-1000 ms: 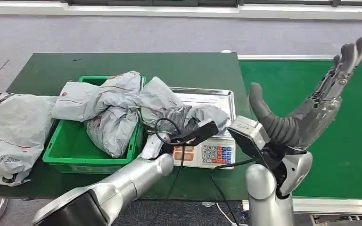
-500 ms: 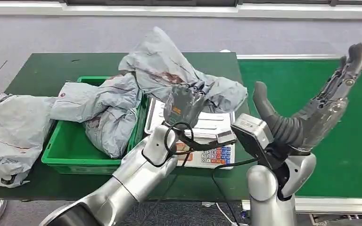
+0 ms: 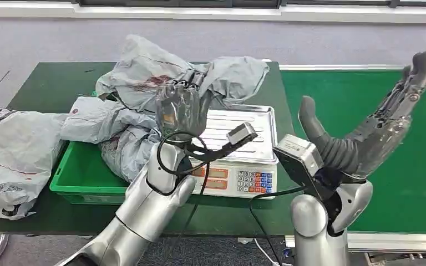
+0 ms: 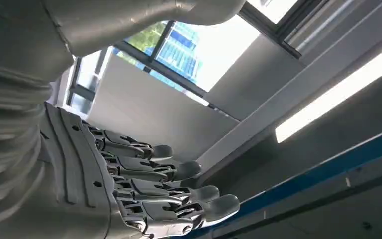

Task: Moved the parcel from conveyor to table for the left to box.

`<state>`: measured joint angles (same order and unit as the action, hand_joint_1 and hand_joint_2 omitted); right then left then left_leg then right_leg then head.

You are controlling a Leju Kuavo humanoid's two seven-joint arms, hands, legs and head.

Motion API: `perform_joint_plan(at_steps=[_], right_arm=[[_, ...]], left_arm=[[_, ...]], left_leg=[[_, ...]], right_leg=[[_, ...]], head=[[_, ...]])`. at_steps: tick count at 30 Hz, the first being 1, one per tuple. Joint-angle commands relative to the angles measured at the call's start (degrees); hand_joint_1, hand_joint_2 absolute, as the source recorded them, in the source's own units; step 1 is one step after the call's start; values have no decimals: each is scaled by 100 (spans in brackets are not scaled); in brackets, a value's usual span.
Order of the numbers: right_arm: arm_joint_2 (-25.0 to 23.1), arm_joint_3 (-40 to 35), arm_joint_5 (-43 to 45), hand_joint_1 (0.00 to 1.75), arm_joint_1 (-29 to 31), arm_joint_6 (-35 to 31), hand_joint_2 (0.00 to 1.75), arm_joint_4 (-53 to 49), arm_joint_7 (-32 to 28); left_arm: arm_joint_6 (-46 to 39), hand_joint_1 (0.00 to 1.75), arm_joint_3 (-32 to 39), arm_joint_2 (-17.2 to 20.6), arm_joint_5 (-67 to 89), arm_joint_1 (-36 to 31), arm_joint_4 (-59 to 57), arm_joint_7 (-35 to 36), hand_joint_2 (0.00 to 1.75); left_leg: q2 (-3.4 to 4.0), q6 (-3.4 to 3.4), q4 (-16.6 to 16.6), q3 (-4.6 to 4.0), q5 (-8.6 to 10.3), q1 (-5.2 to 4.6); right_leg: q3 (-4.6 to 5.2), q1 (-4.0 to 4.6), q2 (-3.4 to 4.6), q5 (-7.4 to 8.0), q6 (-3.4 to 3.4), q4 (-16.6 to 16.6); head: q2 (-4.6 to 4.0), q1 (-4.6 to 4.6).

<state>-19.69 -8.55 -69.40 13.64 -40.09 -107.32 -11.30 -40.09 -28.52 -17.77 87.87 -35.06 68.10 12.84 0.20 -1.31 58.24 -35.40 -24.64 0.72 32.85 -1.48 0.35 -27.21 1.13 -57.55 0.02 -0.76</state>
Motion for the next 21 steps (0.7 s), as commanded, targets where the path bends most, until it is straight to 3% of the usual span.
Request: perform_joint_plan(at_steps=[1,6,11,16,21], right_arm=[[-31,214,34,0,-146,9,175,-30,-5],[-31,249,67,0,-167,9,175,-37,-35],[-31,240,184,0,-212,9,175,-3,-126],[-31,225,219,0,-195,9,175,80,-158],[-31,220,215,0,-195,9,175,86,-157]], left_arm=[[9,175,-540,1093,213,-364,544,1009,175],[9,175,160,1219,213,-227,384,1147,175],[9,175,1342,1390,134,213,203,1051,175],[9,175,2286,1131,117,473,141,438,175],[9,175,2373,1103,124,475,116,400,175]], left_leg=[[1,0,-7,10,0,2],[3,2,-10,18,-1,7],[24,2,-21,33,-2,3],[19,2,-23,39,-3,8],[6,2,-8,16,-1,7]], right_leg=[[-7,4,-1,-1,-10,4],[-14,9,1,-1,-10,9],[-21,6,23,3,-12,15],[-29,11,18,1,-17,20],[-13,8,4,-2,-7,7]], head=[[0,0],[0,0],[0,0],[0,0],[0,0]])
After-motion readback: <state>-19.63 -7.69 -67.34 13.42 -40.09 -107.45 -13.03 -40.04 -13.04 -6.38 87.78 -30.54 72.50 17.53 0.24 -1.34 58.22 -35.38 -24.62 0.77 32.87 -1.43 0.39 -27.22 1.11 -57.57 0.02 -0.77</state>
